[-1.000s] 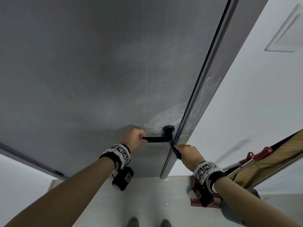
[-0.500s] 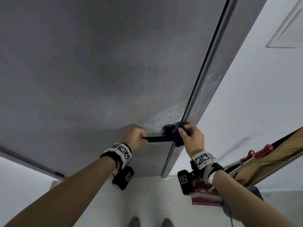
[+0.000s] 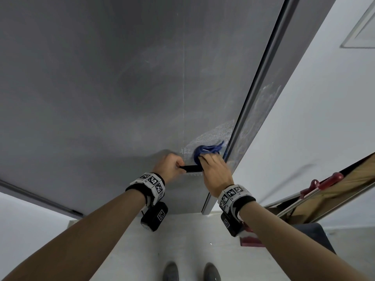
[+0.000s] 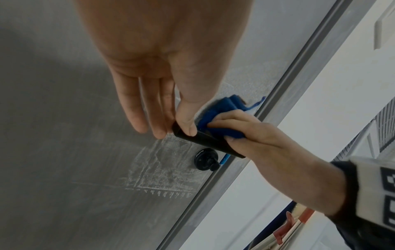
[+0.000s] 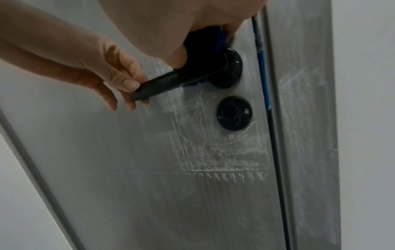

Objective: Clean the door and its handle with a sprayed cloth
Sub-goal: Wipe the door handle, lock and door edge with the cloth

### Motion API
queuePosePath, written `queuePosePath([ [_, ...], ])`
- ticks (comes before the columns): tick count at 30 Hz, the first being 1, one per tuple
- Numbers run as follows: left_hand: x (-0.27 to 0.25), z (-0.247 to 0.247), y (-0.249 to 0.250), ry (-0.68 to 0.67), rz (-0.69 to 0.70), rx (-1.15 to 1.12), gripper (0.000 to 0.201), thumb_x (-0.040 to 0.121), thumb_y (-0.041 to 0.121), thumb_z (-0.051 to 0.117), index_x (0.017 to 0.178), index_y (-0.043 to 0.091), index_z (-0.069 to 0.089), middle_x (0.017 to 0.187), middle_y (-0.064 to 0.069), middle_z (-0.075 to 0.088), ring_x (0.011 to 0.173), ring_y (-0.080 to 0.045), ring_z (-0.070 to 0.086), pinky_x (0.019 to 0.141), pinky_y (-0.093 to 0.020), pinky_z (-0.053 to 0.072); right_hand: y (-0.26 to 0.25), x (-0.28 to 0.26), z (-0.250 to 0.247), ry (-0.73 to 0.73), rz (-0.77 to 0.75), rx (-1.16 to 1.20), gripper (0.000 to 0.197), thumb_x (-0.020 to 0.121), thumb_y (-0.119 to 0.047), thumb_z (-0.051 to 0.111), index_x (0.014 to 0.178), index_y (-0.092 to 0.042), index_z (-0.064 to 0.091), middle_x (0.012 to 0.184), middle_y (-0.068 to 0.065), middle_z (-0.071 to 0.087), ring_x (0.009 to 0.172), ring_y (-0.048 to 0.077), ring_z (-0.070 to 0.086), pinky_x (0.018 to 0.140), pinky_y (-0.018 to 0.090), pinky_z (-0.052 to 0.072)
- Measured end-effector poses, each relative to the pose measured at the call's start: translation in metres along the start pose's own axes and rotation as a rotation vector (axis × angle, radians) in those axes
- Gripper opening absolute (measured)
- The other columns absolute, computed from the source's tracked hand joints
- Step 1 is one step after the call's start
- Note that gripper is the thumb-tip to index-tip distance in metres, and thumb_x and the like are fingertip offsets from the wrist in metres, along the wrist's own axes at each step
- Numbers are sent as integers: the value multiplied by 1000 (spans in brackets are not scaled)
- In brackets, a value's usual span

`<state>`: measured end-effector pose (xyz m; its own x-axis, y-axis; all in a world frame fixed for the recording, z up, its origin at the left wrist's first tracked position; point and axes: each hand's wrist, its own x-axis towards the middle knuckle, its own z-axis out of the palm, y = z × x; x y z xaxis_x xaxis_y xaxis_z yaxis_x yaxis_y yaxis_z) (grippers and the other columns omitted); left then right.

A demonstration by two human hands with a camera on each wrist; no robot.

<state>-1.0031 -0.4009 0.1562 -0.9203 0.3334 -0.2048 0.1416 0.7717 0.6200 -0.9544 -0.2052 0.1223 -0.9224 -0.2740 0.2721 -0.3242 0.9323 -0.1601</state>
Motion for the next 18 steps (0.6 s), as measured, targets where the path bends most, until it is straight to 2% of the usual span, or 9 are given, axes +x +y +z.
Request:
queuePosePath([
  [3,0,0,-2,-8,-9,8,10,80,18,80,87,20,73,87,1,69,89,-23,67,84,-37,53,2,2,-4,-43,-110,-109,42,93,-25,48,133,-15,57,133,1,58,127,25,50,122,42,25],
  [6,-1,0,-2,-4,-24,15,8,82,22,79,86,23,72,90,1,70,89,-23,67,84,-37,54,5,-9,-7,-6,-97,-130,50,94,-25,48,143,-11,48,140,4,53,130,26,49,121,42,25],
  [9,-2,1,-3,7,-21,12,9,82,24,78,88,22,72,92,0,71,89,-22,66,83,-37,54,8,-27,-3,39,68,-31,57,97,-22,49,150,-6,38,151,10,45,130,30,49,114,41,36],
  [12,-3,1,-2,12,-31,7,9,81,24,79,86,23,71,91,1,69,89,-22,66,83,-35,53,7,-31,4,80,283,224,54,102,-20,46,152,-5,33,156,12,35,132,31,44,107,43,45],
  [14,-3,2,-1,11,-37,4,9,82,23,78,84,25,69,91,1,69,90,-22,66,83,-35,52,3,-26,6,93,404,449,51,104,-21,43,152,-9,31,159,6,26,137,27,39,109,40,43],
  [17,-3,3,-1,24,-55,6,10,82,24,78,86,24,69,95,0,67,92,-21,64,81,-32,49,-1,-15,5,201,520,666,45,105,-21,42,148,-8,38,153,1,32,131,16,40,111,37,38],
  [18,-3,4,-2,30,-59,3,10,82,24,78,88,23,70,97,0,67,93,-21,63,80,-31,47,-2,-13,4,228,559,707,43,105,-19,42,147,-7,40,151,0,34,125,8,40,110,31,37],
])
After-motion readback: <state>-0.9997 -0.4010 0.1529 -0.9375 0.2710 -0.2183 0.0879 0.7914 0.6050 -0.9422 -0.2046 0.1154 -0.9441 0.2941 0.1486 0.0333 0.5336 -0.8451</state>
